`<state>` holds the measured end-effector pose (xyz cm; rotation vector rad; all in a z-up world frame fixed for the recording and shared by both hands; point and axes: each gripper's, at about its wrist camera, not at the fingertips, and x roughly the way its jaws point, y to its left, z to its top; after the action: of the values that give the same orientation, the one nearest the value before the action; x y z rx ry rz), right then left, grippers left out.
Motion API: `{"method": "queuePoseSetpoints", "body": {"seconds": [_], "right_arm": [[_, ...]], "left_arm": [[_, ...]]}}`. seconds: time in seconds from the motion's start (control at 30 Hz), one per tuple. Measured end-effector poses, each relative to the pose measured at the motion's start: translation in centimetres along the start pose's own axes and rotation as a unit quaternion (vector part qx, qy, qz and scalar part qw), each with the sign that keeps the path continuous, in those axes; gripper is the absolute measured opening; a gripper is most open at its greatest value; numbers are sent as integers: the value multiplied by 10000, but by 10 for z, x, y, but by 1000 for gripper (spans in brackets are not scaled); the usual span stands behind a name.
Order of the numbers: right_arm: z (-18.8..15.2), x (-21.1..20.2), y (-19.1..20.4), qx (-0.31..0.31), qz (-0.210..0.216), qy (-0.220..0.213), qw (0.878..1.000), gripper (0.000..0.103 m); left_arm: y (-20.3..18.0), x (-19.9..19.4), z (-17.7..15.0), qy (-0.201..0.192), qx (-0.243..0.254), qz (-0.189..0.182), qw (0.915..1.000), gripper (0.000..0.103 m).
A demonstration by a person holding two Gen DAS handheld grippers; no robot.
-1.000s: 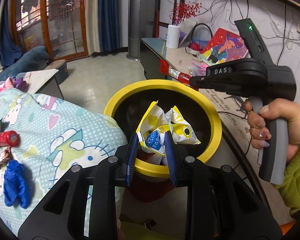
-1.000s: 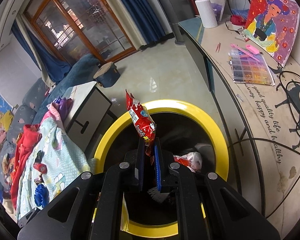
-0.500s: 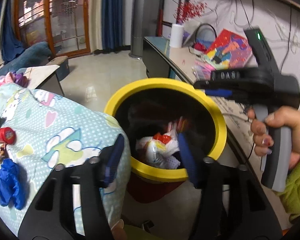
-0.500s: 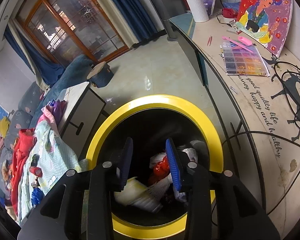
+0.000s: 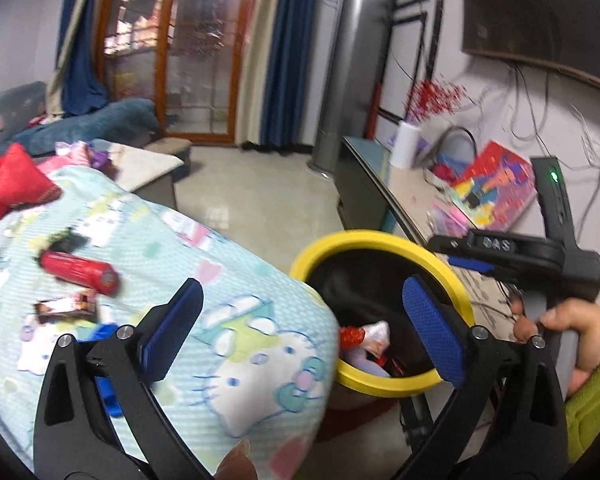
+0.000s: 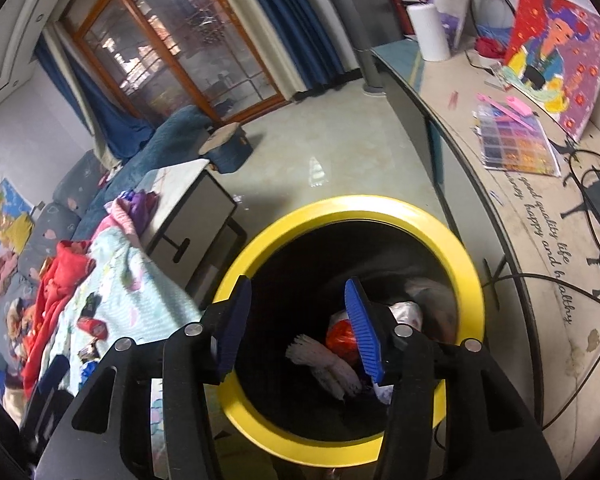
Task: Collect trash
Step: 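Move both tools back over the blue glove and chocolate bar on the bed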
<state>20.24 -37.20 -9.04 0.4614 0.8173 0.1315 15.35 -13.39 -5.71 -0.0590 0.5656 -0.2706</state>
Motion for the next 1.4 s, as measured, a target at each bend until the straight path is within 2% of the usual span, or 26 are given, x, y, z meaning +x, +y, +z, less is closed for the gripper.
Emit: {"method": "queuePoseSetpoints", "body": {"seconds": [0.27,0.47,0.67,1.17,1.4], "right_arm": [[-4,-14,35,-388,299,-133,9987,53],[-11,-22,62,-741,520,-258,9956,60],[-19,-27,84,-1078,676,-322,9914,60],[-39,-23,138,-1726,999,-96,9799,62],[-60,-10,176,-2187,1233,218,9677,63]], "left_arm": [[32,-25,10,-411,-433,311,9977,92],[53,-38,8,-575,-672,530,9947,92],[73,-47,4,-673,-894,708,9912,92],[120,-64,1,-812,-1430,1122,9800,92],[149,-70,-4,-772,-1778,1383,9712,92]]}}
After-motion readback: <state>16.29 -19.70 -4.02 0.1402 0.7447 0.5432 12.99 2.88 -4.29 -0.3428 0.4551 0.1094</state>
